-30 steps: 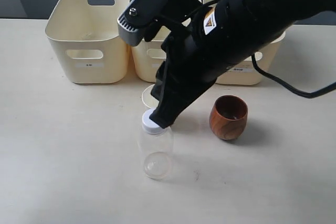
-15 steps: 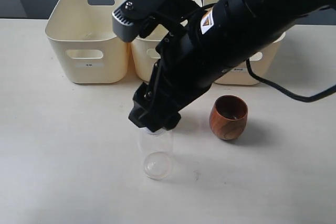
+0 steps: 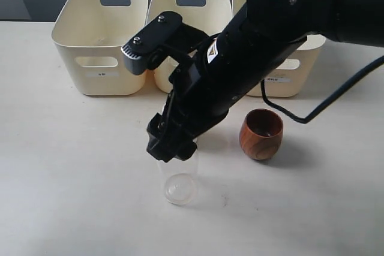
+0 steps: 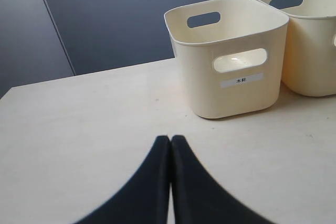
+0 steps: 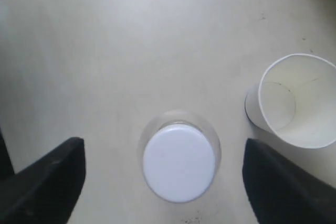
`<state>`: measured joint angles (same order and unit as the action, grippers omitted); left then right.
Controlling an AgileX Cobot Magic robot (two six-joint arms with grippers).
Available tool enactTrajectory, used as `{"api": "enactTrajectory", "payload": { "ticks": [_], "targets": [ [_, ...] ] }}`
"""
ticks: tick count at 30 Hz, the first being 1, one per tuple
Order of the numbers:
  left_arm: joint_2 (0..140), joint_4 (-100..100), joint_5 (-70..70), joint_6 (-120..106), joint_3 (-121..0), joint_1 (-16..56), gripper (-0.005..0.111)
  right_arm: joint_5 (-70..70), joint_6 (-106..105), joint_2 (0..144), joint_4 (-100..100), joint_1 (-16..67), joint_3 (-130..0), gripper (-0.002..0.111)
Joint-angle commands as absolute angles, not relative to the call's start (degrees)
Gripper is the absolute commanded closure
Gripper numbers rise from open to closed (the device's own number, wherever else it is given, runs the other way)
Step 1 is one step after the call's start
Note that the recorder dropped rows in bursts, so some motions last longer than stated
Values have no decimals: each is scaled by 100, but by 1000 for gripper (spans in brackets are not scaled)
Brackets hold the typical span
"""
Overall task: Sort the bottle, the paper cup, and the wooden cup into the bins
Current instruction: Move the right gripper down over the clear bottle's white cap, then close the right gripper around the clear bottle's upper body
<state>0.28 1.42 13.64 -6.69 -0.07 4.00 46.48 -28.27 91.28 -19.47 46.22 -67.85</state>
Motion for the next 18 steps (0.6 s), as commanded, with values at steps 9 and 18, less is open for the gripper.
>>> {"api": "enactTrajectory", "payload": {
  "ticks": [9,18],
  "targets": [
    [0,126,1373,-658,0,420,107,4521,-2829,9170,-1795,4641,-6810,31],
    [0,126,1373,-658,0,420,107,4521,-2829,9256,-1979,4641,-6810,31]
  ]
}}
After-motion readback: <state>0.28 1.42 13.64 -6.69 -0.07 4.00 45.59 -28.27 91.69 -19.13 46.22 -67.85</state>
